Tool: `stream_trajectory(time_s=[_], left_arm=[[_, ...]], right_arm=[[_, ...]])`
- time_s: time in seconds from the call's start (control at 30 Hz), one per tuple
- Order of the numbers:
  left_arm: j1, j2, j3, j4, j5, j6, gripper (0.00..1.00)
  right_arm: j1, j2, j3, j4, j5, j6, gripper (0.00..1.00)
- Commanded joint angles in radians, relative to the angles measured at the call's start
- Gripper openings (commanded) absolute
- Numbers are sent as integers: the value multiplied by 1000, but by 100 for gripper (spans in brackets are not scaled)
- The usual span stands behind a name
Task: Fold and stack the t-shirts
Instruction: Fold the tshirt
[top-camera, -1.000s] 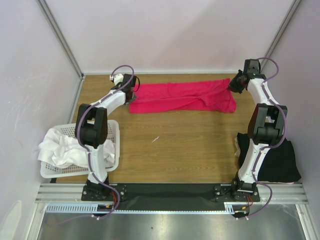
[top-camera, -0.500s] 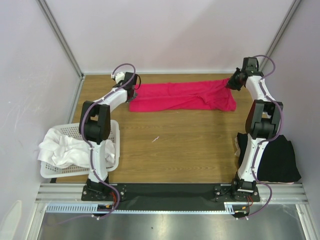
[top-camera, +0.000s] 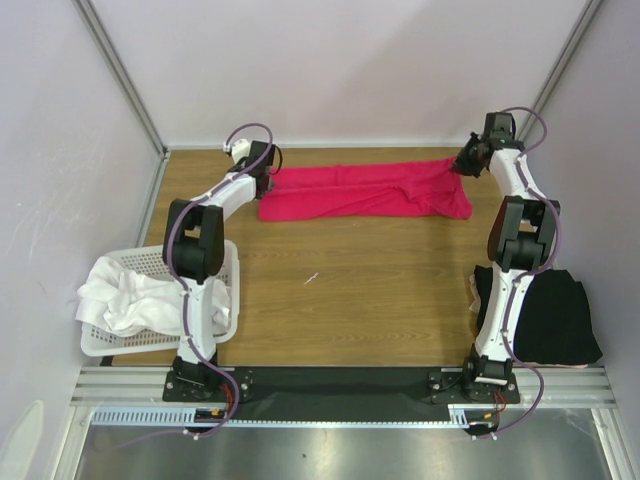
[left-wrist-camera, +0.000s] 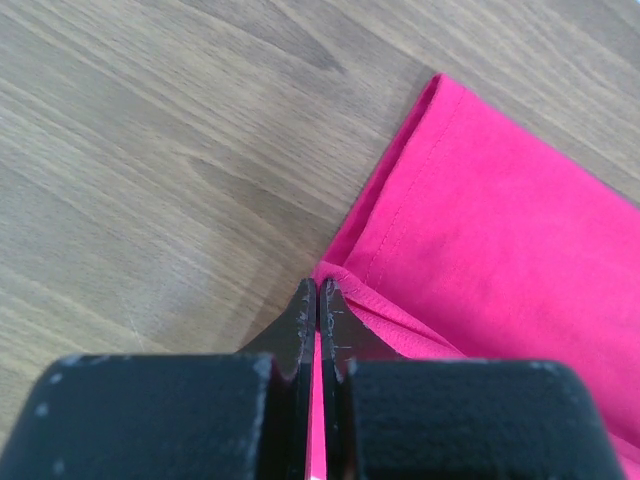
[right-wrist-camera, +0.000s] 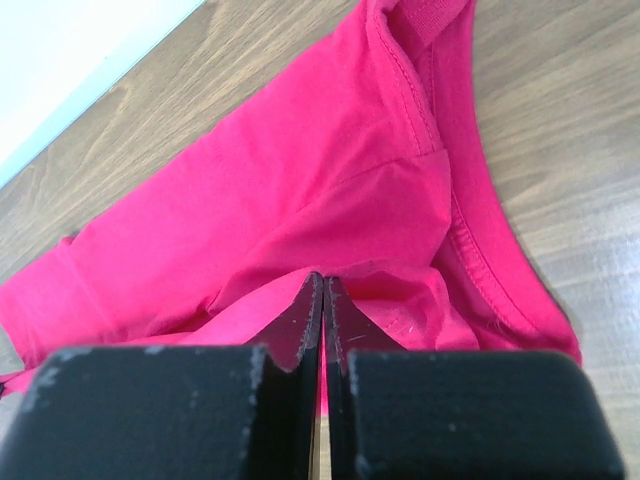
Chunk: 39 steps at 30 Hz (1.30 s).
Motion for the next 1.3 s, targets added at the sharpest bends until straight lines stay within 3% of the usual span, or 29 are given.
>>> stream_trajectory(time_s=[0.0, 0.53, 1.27], left_arm=[[14, 17, 50, 27, -36, 26, 0], [18, 55, 73, 38, -50, 17, 0], [34, 81, 110, 78, -36, 36, 2]], right_arm=[[-8, 24, 59, 18, -13, -23, 0], [-8, 104, 125, 98, -121, -49, 0], [-10, 120, 139, 136, -140, -67, 0]])
